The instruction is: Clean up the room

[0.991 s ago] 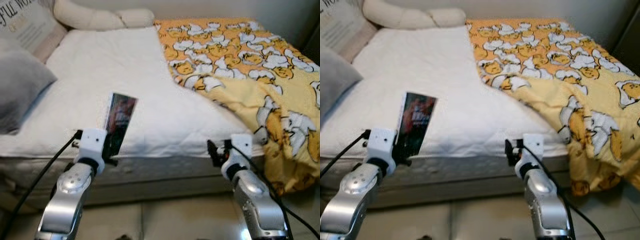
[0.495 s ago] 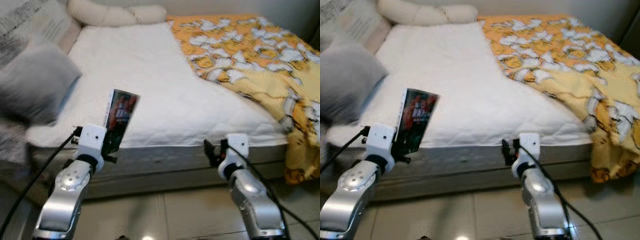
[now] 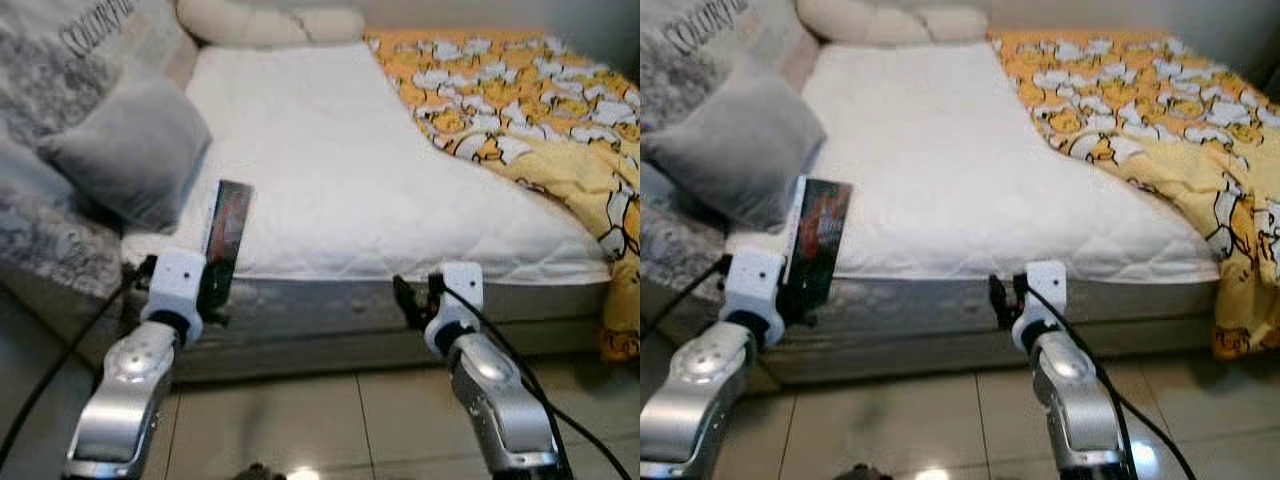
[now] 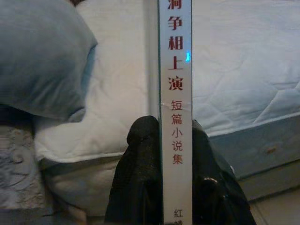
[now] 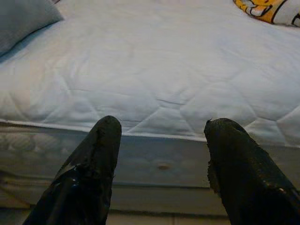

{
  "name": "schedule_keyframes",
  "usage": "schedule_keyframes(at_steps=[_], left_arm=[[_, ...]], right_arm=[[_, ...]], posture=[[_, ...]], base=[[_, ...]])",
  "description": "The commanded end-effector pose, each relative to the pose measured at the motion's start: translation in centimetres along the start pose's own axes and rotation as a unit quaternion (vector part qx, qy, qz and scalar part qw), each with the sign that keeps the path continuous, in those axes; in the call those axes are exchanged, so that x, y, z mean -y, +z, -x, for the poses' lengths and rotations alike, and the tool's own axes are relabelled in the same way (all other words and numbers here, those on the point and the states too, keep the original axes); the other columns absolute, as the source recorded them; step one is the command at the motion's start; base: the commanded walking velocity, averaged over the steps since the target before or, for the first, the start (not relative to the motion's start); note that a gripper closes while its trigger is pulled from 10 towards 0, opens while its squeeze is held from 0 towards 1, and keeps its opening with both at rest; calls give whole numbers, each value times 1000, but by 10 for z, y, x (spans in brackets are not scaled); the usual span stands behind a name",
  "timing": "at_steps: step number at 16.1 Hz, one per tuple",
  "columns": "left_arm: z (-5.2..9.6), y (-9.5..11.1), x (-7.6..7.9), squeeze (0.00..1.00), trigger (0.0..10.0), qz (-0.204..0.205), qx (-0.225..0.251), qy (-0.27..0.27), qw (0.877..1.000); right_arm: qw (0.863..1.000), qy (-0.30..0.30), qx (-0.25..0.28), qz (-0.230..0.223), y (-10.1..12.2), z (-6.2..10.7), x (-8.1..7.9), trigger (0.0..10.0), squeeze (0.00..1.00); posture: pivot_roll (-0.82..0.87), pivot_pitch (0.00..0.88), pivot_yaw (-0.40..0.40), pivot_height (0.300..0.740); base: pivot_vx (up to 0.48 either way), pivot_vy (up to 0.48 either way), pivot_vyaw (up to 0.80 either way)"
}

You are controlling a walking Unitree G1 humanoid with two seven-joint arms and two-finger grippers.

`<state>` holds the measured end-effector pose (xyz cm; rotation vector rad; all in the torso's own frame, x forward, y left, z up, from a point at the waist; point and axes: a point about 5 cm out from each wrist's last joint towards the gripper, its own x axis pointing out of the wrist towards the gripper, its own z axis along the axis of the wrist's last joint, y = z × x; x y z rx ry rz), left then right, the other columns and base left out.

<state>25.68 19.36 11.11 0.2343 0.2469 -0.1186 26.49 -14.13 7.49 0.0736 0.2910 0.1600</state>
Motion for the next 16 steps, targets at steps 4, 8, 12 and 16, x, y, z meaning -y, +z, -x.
schedule_keyframes(at_steps=[4, 8, 12, 16], left_arm=[[-1, 13, -5, 0, 10000, -8, 29, 5, 1000], [-2, 14, -6, 0, 10000, -11, 31, 3, 999], [-3, 15, -6, 0, 10000, -12, 31, -3, 999], [-4, 15, -9, 0, 10000, -9, 30, -1, 1000]], right_arm=[[1000, 13, 5, 12, 5, -2, -1, 10000, 0], [1000, 15, 10, 2, 6, -3, -3, 10000, 0], [1000, 19, 14, 3, 8, -5, -3, 10000, 0], [999, 40, 19, 27, 11, -7, -7, 10000, 0]], posture=[[-70, 0, 24, 740], [-70, 0, 27, 740], [-72, 0, 27, 740], [-71, 0, 24, 740]], base=[[294, 0, 200], [302, 0, 400], [311, 0, 0], [320, 0, 0]])
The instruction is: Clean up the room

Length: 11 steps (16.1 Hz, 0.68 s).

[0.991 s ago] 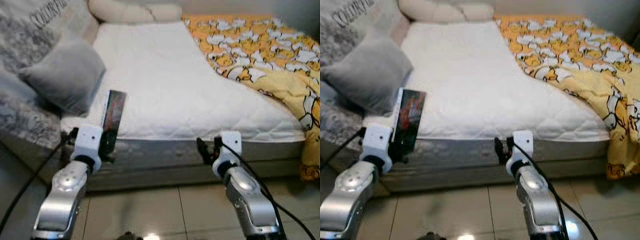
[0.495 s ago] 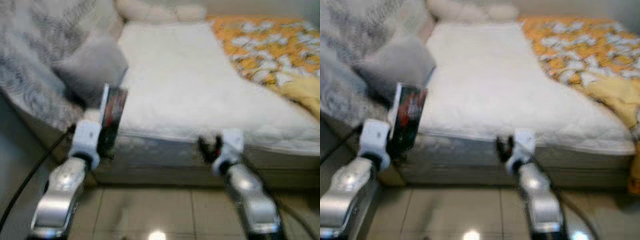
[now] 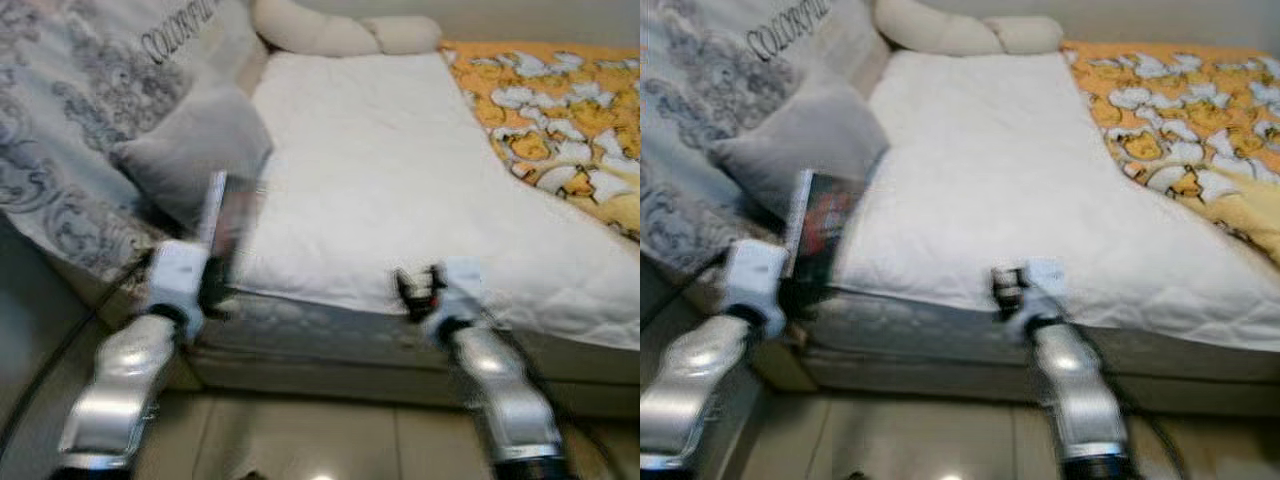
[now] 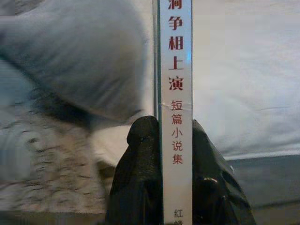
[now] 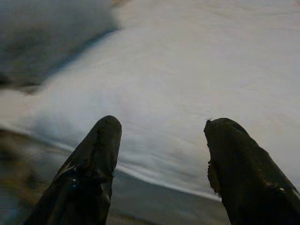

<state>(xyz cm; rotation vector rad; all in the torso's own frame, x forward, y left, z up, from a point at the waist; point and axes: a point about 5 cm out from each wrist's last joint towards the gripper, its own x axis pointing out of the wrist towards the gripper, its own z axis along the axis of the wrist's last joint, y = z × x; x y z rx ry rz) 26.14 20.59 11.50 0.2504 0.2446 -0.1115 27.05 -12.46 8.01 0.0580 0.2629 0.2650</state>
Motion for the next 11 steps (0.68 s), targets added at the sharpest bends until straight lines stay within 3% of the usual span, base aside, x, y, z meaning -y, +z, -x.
schedule_keyframes(at_steps=[1, 11], left_arm=[[-2, 14, 3, 0, 10000, -2, 30, -6, 1000], [-7, 17, 2, 0, 10000, -8, 32, -13, 999]], right_arm=[[1000, -7, 7, 14, 5, 0, 8, 10000, 0], [1000, -15, 19, 3, 11, -5, 11, 10000, 0]], posture=[[-71, 0, 24, 740], [-78, 0, 40, 740]], base=[[326, 0, 0], [323, 0, 0]])
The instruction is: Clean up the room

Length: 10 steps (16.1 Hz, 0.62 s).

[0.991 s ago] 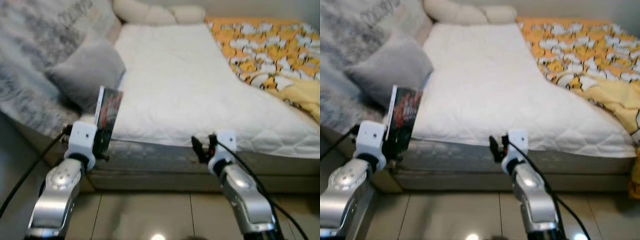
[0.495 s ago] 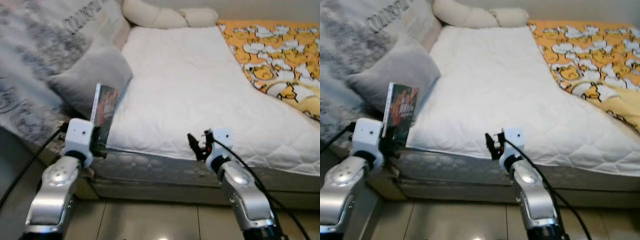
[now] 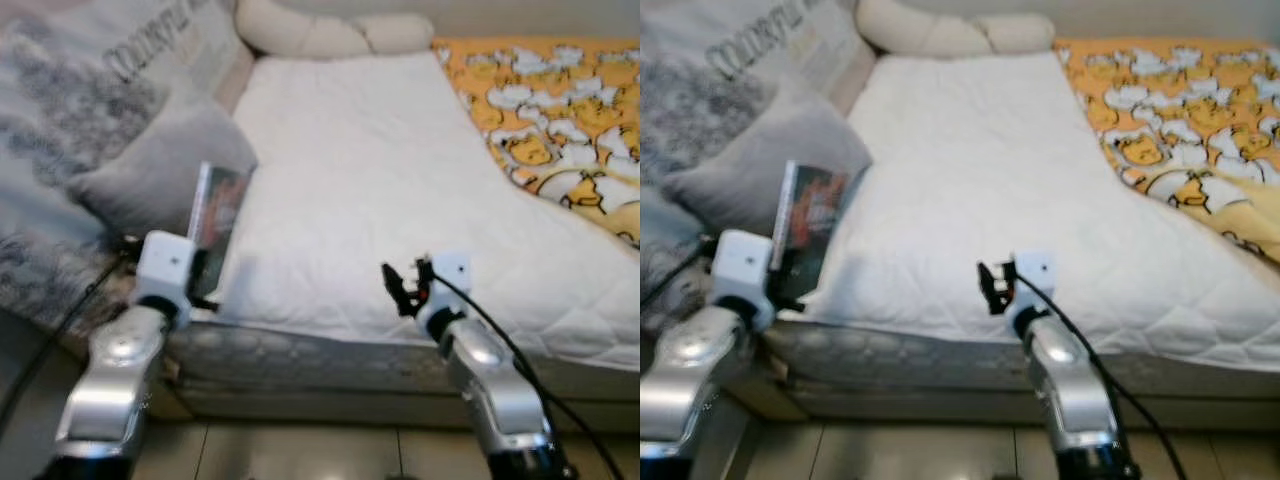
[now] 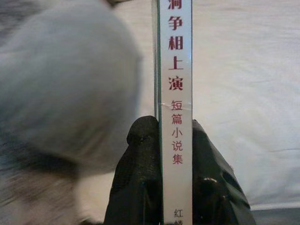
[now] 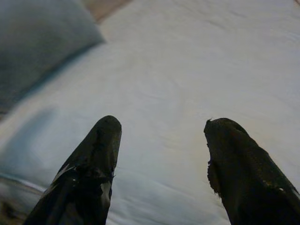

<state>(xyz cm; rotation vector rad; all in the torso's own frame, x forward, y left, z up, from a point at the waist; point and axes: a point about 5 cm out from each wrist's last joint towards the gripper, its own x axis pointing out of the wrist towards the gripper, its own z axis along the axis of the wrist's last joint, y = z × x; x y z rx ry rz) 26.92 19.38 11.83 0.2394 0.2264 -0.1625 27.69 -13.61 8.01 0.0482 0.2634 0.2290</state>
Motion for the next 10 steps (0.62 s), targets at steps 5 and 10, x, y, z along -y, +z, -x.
schedule_keyframes(at_steps=[5, 10], left_arm=[[0, 9, -9, 0, 10000, -10, 18, 14, 1000], [0, 8, -10, 0, 10000, -13, 17, 12, 1000]], right_arm=[[1000, 5, 21, 0, 10, -4, -2, 10000, 0], [1000, 4, 23, -4, 10, -5, -2, 10000, 0]], posture=[[-77, 0, 38, 740], [-79, 0, 43, 740]], base=[[322, 0, 0], [324, 0, 0]])
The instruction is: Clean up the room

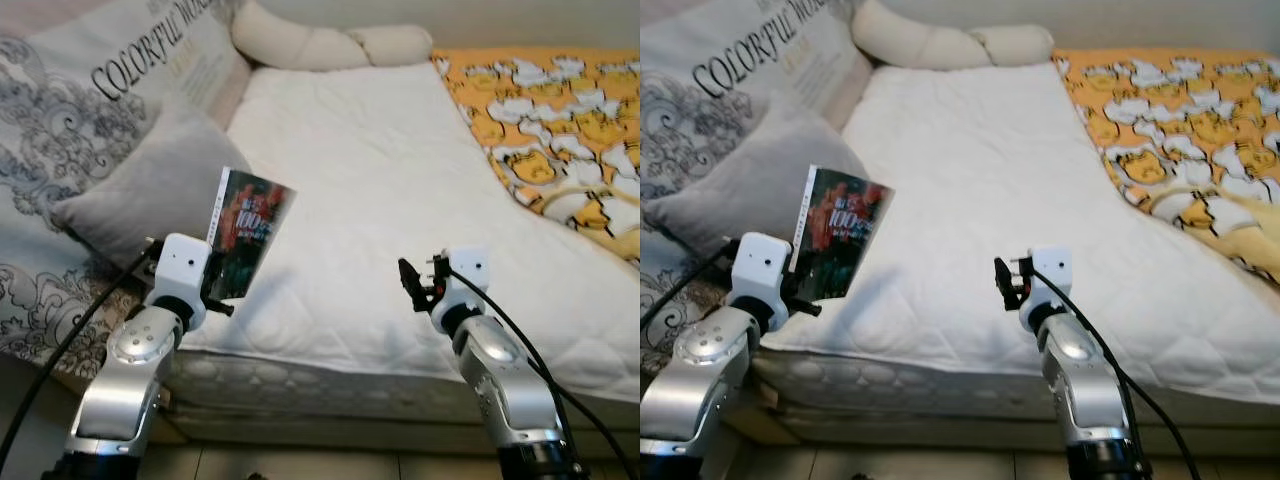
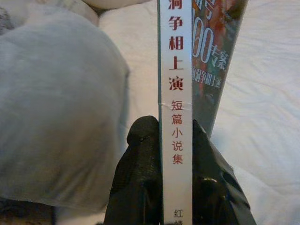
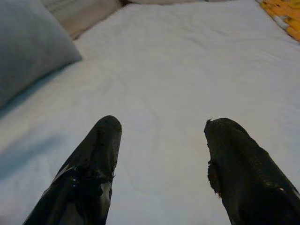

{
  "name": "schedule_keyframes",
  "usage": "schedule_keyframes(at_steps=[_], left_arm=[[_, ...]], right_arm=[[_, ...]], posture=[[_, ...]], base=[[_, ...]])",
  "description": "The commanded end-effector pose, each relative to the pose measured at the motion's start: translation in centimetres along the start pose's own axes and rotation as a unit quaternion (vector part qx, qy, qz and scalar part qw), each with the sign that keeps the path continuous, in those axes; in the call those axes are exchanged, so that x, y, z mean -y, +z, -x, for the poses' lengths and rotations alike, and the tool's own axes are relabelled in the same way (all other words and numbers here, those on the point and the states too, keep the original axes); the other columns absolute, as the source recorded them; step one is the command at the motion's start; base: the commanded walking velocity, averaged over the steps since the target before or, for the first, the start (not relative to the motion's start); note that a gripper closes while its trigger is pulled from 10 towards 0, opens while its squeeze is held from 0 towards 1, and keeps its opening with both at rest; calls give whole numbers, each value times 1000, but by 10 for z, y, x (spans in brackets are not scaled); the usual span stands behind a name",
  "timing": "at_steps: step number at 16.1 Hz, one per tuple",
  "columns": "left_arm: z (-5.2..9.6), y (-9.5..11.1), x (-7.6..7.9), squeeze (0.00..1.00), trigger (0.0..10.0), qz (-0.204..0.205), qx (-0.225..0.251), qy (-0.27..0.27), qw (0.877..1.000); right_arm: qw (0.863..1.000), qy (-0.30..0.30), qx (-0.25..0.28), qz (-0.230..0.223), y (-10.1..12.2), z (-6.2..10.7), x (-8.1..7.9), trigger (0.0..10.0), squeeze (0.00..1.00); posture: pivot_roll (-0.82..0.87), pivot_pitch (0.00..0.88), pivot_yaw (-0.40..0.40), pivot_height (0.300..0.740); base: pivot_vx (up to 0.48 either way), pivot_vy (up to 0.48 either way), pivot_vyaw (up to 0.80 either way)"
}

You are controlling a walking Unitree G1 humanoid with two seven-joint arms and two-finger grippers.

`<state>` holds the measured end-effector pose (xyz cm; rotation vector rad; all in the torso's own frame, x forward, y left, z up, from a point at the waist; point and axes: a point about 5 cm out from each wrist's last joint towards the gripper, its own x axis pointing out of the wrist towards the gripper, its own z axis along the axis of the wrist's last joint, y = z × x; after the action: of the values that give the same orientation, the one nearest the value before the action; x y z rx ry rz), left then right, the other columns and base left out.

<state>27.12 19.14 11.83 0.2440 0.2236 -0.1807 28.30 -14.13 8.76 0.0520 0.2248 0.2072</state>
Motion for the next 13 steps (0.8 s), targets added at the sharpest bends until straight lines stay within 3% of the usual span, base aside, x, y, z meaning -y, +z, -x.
schedule_keyframes(at_steps=[1, 13], left_arm=[[2, 7, -12, 0, 10000, -10, 14, 20, 1000], [3, 6, -10, 0, 10000, -19, 11, 14, 1000]], right_arm=[[1000, 14, 3, -5, 1, -2, -8, 10000, 0], [1000, 14, 7, -14, 3, -3, -9, 10000, 0]], posture=[[-79, 0, 43, 740], [-79, 0, 47, 740]], base=[[322, 0, 0], [321, 0, 0]])
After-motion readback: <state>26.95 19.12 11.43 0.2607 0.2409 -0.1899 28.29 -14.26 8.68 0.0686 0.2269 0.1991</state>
